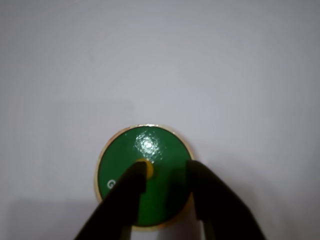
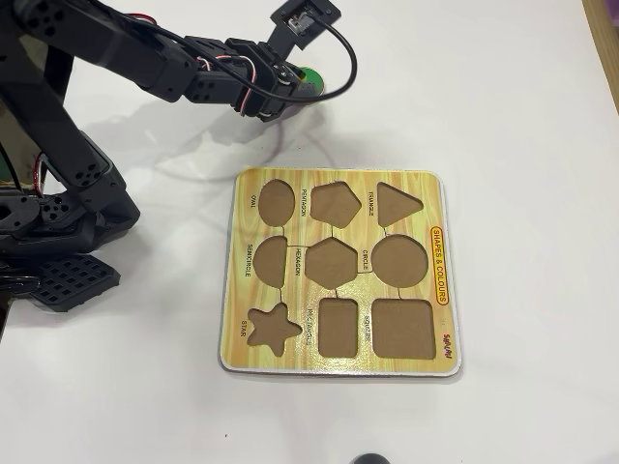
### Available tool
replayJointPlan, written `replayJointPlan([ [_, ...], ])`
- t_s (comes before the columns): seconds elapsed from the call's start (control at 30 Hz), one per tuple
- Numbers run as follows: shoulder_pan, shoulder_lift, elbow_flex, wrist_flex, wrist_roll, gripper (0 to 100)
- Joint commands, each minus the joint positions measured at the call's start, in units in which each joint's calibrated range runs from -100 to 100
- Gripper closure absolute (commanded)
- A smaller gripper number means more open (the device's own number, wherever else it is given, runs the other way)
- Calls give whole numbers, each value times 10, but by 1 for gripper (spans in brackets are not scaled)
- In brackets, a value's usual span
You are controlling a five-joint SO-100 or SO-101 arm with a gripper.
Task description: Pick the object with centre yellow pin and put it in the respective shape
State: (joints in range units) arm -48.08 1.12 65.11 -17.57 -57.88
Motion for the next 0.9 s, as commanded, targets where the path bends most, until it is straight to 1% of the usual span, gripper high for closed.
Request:
replayJointPlan([
  [0.0, -1, 2, -15, -8, 0, 91],
  [0.53, -10, 3, -40, -8, 0, 91],
  [0.87, -33, 4, -34, -8, -1, 90],
])
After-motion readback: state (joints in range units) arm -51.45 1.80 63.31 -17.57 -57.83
